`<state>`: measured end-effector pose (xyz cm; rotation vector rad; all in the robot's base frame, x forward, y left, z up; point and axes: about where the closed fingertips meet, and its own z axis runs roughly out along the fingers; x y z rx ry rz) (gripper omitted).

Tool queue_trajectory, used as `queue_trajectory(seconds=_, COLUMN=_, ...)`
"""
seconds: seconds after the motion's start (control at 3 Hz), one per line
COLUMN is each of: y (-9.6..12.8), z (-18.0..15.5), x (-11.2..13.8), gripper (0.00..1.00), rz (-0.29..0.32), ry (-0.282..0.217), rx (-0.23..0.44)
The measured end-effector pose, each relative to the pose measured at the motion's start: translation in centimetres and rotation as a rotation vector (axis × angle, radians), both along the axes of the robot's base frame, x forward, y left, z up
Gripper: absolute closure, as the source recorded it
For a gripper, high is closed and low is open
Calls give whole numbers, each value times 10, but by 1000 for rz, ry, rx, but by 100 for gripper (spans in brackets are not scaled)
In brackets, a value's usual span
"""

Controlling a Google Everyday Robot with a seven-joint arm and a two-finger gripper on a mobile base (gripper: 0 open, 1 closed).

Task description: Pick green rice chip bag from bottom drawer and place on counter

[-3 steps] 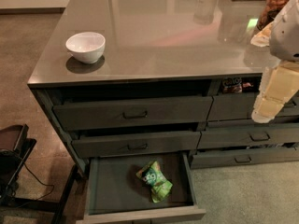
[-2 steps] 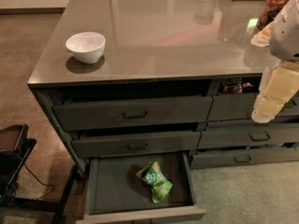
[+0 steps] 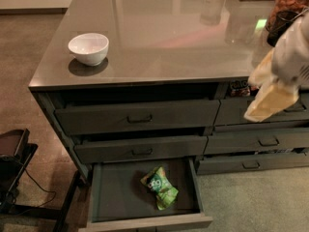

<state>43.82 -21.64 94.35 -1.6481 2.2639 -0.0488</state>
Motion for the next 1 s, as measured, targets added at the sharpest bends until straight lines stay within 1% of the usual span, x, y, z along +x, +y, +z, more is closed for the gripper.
queue_trajectory(seconds=0.33, y=5, z=-78, x=-4, gripper=65, rz=-105, ry=56, rx=103)
queue_trajectory(seconds=0.67, y=12, z=-174, x=-10, gripper=88, rz=-175, ry=152, rx=181)
queue_trajectory(seconds=1.0, y=13, z=-187, x=-11, gripper=100, rz=-177, ry=158, rx=183)
